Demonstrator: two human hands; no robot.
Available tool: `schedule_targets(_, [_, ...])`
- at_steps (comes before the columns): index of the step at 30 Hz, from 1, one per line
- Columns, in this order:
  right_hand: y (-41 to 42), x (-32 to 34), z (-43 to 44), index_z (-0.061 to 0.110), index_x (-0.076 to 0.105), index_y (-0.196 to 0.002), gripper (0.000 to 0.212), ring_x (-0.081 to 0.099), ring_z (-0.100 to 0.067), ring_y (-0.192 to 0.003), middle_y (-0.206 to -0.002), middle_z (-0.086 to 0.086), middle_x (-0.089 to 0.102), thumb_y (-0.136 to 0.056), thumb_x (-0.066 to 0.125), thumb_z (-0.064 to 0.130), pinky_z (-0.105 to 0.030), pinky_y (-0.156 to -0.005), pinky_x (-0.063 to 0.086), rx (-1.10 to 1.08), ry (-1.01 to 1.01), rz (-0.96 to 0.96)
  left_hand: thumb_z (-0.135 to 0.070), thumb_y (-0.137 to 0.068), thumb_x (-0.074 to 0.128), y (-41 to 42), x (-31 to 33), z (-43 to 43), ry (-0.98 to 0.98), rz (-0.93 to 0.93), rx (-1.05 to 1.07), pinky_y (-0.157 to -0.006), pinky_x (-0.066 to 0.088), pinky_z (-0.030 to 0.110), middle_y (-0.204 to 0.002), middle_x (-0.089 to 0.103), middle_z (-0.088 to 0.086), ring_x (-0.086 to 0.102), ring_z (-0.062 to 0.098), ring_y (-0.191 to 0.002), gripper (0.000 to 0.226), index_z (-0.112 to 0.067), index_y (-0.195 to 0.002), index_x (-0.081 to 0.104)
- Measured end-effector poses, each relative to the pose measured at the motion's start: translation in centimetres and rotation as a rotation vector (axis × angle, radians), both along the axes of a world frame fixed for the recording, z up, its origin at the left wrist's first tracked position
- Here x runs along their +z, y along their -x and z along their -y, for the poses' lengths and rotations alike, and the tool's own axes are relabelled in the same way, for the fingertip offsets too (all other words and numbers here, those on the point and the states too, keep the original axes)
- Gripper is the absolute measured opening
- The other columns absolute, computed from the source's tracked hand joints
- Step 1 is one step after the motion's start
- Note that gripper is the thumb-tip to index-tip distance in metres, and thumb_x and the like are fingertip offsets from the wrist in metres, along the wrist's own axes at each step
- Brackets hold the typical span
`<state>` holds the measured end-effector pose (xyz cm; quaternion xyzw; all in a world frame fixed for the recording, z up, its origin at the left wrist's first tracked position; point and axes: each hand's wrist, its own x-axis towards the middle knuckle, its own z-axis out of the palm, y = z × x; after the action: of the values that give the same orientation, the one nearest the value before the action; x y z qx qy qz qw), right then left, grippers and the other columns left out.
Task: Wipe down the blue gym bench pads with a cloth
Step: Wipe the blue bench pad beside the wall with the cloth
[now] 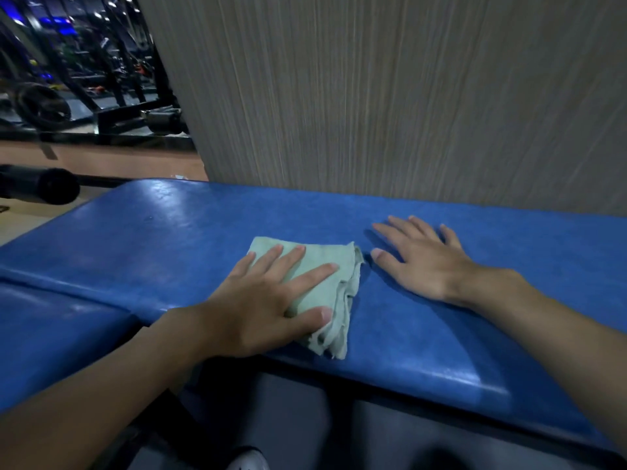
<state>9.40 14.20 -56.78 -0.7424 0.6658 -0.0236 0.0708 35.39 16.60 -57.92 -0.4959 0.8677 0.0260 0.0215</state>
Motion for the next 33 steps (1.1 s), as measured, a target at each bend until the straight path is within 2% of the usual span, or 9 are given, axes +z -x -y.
schedule_targets(2, [-0.5, -0.7, 0.1, 0.043, 0.006, -0.155, 0.062, -0.008, -0.016, -0.152, -0.166, 0.011, -0.003, -0.097, 0.013, 0.063, -0.053, -0.120, -0.006, 0.012, -0.039, -0.036, -0.097, -0.059, -0.004, 0.7, 0.0, 1.8, -0.031, 0.012, 0.029, -0.122, -0.006, 0.046, -0.167, -0.009, -0.008, -0.011, 0.017, -0.152, 0.068, -0.079, -0.123, -0.022])
schedule_targets(5, [-0.4, -1.3, 0.3, 0.043, -0.001, -0.155, 0.065, -0.012, -0.017, -0.152, -0.165, 0.010, -0.009, -0.094, 0.006, 0.064, -0.053, -0.120, -0.007, 0.020, -0.043, -0.070, -0.091, -0.061, 0.001, 1.6, -0.2, 6.5, -0.054, 0.024, 0.057, -0.122, -0.005, 0.046, -0.167, -0.009, -0.009, -0.010, 0.018, -0.153, 0.079, -0.073, -0.137, -0.013])
schedule_targets(9, [-0.3, -1.4, 0.2, 0.042, -0.005, -0.155, 0.065, -0.016, -0.017, -0.151, -0.165, 0.010, -0.014, -0.094, 0.004, 0.063, -0.054, -0.119, -0.009, 0.030, -0.046, -0.093, -0.082, -0.086, 0.015, 3.9, -0.1, 14.2, -0.033, 0.057, 0.086, -0.121, -0.002, 0.051, -0.167, -0.005, -0.004, -0.005, 0.024, -0.153, 0.066, -0.064, -0.146, -0.005])
schedule_targets(16, [-0.4, -1.3, 0.1, 0.044, -0.002, -0.154, 0.063, -0.018, -0.014, -0.150, -0.164, 0.013, -0.014, -0.095, 0.007, 0.064, -0.051, -0.120, -0.011, 0.010, -0.042, -0.060, -0.080, -0.088, 0.013, 6.4, 0.4, 20.3, -0.035, 0.034, 0.123, -0.120, -0.001, 0.055, -0.168, 0.001, -0.001, -0.001, 0.028, -0.153, 0.066, -0.059, -0.149, 0.000])
schedule_targets(23, [-0.4, -1.1, 0.1, 0.046, 0.008, -0.154, 0.062, -0.011, -0.009, -0.151, -0.165, 0.016, -0.004, -0.095, 0.013, 0.066, -0.047, -0.121, -0.009, -0.015, -0.022, 0.007, -0.078, -0.090, 0.011, 4.0, 0.0, 14.0, -0.020, 0.059, 0.050, -0.121, -0.003, 0.051, -0.167, -0.006, -0.001, -0.007, 0.026, -0.153, 0.065, -0.058, -0.149, -0.007])
schedule_targets(26, [-0.5, -0.9, 0.1, 0.045, 0.016, -0.152, 0.059, -0.005, -0.009, -0.151, -0.164, 0.016, 0.003, -0.096, 0.020, 0.063, -0.047, -0.121, -0.006, -0.027, -0.020, 0.020, -0.093, -0.064, -0.011, 1.8, 0.0, 8.3, -0.020, 0.062, 0.000, -0.122, -0.004, 0.048, -0.167, -0.009, -0.003, -0.009, 0.023, -0.153, 0.080, -0.066, -0.139, -0.019])
schedule_targets(28, [-0.8, -0.5, 0.3, 0.043, 0.025, -0.148, 0.054, 0.003, -0.009, -0.150, -0.161, 0.014, 0.014, -0.097, 0.027, 0.058, -0.049, -0.120, -0.002, -0.044, -0.007, 0.032, -0.093, -0.046, -0.030, 0.0, -0.1, 4.3, 0.027, 0.054, -0.042, -0.122, -0.004, 0.048, -0.167, -0.010, -0.003, -0.009, 0.023, -0.153, 0.083, -0.071, -0.127, -0.028])
schedule_targets(31, [-1.8, 0.3, 1.1, 0.037, 0.035, -0.143, 0.048, 0.008, -0.012, -0.149, -0.157, 0.011, 0.024, -0.099, 0.029, 0.053, -0.052, -0.120, -0.001, -0.035, 0.040, 0.016, -0.089, -0.054, -0.030, -2.2, -0.2, 1.1, 0.074, 0.023, -0.068, -0.122, -0.002, 0.047, -0.167, -0.009, -0.003, -0.008, 0.022, -0.153, 0.080, -0.070, -0.132, -0.027])
schedule_targets(33, [-2.6, 0.1, 1.4, 0.039, 0.027, -0.149, 0.053, 0.001, -0.013, -0.151, -0.161, 0.011, 0.016, -0.099, 0.024, 0.057, -0.053, -0.120, -0.003, -0.013, 0.021, 0.017, -0.090, -0.053, -0.029, -2.3, -0.3, 0.9, 0.064, 0.016, -0.047, -0.122, -0.001, 0.047, -0.167, -0.008, -0.004, -0.007, 0.021, -0.153, 0.081, -0.070, -0.132, -0.026])
